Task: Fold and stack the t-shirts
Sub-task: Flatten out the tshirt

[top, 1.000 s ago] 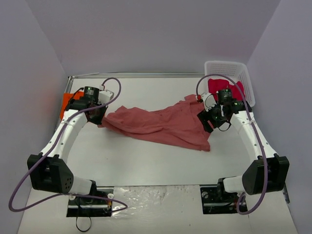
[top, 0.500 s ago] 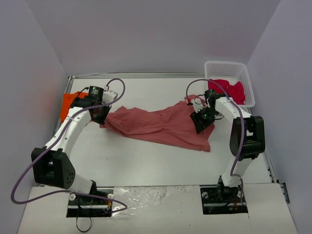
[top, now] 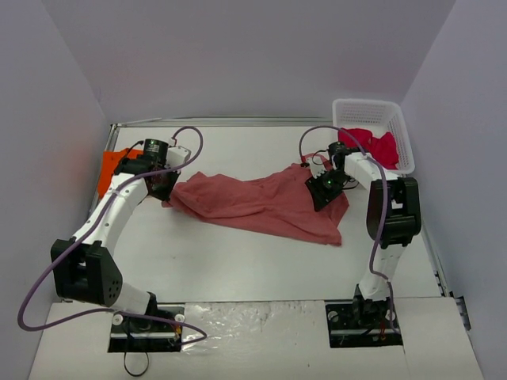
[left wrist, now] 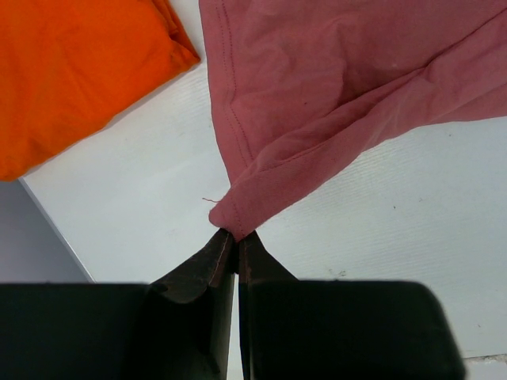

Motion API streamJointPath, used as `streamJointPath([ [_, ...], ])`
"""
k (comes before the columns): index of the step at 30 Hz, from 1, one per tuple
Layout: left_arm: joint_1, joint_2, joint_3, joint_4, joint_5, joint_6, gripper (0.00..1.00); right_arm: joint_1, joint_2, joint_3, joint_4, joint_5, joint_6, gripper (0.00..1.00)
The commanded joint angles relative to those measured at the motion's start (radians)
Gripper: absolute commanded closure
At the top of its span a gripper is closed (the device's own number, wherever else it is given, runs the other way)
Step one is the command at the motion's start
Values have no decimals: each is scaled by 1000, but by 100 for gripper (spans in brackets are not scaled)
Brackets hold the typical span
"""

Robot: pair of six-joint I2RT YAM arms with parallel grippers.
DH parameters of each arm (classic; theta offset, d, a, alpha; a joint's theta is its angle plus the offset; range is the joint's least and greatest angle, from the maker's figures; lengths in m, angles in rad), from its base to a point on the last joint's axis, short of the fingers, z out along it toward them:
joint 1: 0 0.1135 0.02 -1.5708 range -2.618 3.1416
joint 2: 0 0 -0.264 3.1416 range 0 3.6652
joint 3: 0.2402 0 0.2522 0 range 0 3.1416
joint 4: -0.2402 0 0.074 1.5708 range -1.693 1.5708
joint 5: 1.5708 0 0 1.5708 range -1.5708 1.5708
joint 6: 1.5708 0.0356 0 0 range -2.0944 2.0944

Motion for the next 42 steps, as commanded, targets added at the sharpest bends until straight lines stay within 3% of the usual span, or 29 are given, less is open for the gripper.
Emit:
streamJointPath([
  [1, -6, -17, 19, 9, -14, 2, 98, 5, 22, 29, -29, -21, -11, 62],
  [8, -6, -11, 21, 15, -14, -1, 98, 4, -10, 12, -26, -20, -8, 100],
  [16, -6, -6, 36, 15, -38, -4, 98, 4, -137, 19, -34, 40, 24, 100],
  [21, 6, 20, 142, 4, -81, -7, 98, -4, -211, 127, -34, 137, 76, 100],
  [24, 15, 43, 209, 10, -136, -34, 98, -16, -214, 246, -28, 198, 114, 100],
  [28, 25, 64, 275, 151, -216, -106, 98, -24, -119, 430, -5, 258, 185, 100],
  [32, 26, 188, 465, 141, -262, -128, 98, -33, 10, 721, -8, 293, 249, 100],
  [35, 28, 216, 568, 128, -261, -123, 98, -33, 37, 809, -8, 283, 271, 100],
  [39, 28, 171, 605, 87, -232, -119, 98, -33, -63, 733, -5, 255, 257, 100],
  [42, 28, 45, 505, 117, -204, -99, 98, -33, -206, 633, 24, 253, 242, 100],
])
